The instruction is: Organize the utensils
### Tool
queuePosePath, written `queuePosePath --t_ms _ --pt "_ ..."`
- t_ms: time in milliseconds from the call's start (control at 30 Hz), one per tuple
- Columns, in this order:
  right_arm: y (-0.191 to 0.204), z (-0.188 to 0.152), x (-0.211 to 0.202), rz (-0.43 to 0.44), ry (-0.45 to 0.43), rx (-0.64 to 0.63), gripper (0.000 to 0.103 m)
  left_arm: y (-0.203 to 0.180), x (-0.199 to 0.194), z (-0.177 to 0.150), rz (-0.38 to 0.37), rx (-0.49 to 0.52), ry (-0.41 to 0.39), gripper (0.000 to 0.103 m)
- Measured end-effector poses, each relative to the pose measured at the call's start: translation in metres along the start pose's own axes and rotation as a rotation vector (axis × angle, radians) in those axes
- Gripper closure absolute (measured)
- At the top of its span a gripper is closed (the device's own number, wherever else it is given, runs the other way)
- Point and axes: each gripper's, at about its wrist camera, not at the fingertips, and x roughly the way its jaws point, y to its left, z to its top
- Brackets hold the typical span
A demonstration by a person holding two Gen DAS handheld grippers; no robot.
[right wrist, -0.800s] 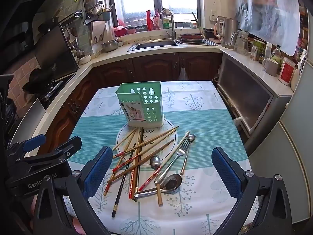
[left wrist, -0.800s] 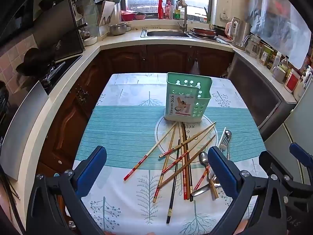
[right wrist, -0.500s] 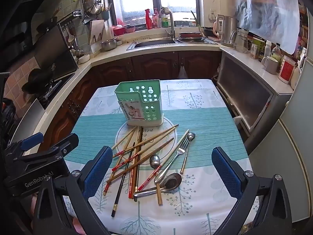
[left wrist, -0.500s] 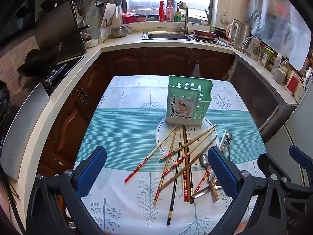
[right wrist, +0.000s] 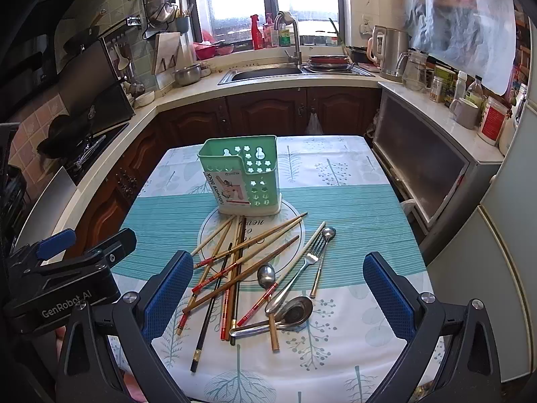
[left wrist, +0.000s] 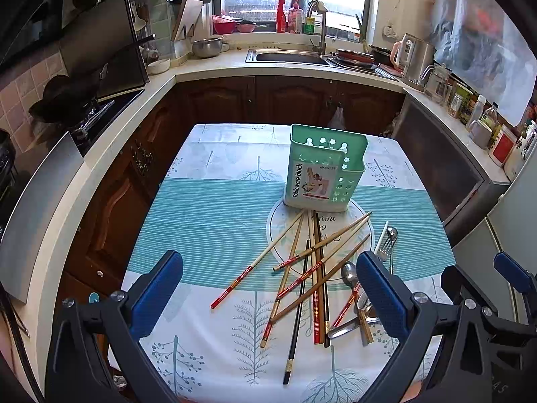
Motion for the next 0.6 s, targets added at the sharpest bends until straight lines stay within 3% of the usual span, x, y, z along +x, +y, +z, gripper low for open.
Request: queuePosePath --t_ms 600 --pt "0.002 0.001 0.011 -0.004 0.023 0.019 0.000 -0.002 0.000 -0.001 0.021 -0.001 -0.011 0.001"
